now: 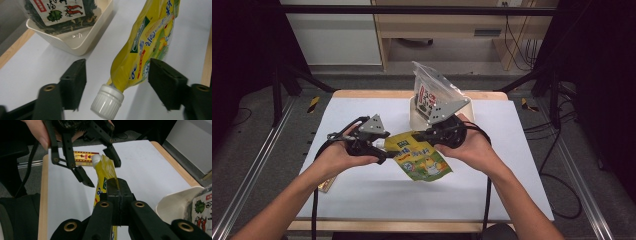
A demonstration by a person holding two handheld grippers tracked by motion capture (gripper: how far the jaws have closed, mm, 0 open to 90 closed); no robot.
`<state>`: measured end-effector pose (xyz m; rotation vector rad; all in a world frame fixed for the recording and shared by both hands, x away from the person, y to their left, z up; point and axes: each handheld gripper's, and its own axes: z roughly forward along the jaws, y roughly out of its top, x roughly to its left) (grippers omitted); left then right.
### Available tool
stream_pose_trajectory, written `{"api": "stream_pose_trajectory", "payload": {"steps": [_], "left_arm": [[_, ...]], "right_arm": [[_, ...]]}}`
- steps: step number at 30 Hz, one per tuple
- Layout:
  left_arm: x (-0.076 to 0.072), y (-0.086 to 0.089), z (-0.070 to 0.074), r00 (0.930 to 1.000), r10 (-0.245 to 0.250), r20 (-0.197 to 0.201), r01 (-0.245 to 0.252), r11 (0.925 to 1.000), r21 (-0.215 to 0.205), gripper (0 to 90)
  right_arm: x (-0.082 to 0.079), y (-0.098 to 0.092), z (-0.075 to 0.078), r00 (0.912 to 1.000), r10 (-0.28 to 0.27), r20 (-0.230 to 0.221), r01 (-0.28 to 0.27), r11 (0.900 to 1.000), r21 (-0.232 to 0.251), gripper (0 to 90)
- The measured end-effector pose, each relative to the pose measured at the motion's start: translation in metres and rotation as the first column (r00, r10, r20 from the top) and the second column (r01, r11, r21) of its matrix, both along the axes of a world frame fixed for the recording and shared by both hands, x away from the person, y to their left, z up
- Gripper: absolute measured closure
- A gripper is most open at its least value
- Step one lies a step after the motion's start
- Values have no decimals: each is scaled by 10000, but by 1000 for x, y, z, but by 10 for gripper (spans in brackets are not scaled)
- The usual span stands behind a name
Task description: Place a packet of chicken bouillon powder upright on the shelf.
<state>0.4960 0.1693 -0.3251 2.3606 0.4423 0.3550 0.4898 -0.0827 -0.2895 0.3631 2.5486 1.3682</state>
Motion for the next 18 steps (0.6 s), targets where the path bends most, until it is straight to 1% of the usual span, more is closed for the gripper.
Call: {"api": "stream_pose_trajectory", "payload": {"steps": [1,2,3,4,7,8,9,11,12,13,15,18], "left_arm": [[1,0,-1,10000,-37,-59,38,10000,58,352],[2,1,-1,9997,-155,-197,157,9998,81,399],[2,1,-1,9995,-193,-231,195,9998,92,450],[3,2,-1,9993,-229,-301,231,9997,41,475],[3,4,0,9973,-479,-558,492,9985,224,626],[3,4,1,9968,-519,-613,532,9984,185,676],[3,5,2,9973,-447,-589,459,9988,193,691],[3,6,5,9980,-320,-542,333,9992,238,695],[3,6,7,9980,-317,-541,331,9992,237,695],[3,7,8,9980,-344,-524,358,9990,273,696],[2,7,11,9979,-411,-505,429,9985,349,696],[0,5,16,9979,-488,-423,514,9967,621,698]], "right_arm": [[-1,1,1,10000,39,-6,-39,10000,17,900],[-1,1,1,9999,96,40,-96,9999,50,900],[-1,2,2,9999,147,38,-147,9999,72,900],[-1,2,2,9999,146,17,-146,9998,97,900],[-1,3,2,9999,141,79,-141,9999,59,900],[-2,3,2,9999,107,94,-107,9999,65,900],[-2,3,2,9999,109,102,-110,9999,124,900],[-3,2,1,9997,135,217,-139,9998,155,900],[-3,2,0,9997,107,203,-111,9997,227,900],[-4,2,0,9995,97,310,-104,9997,217,900],[-5,1,0,9992,30,386,-36,9999,148,900],[-6,1,-1,9990,-32,435,30,10000,31,900]]}}
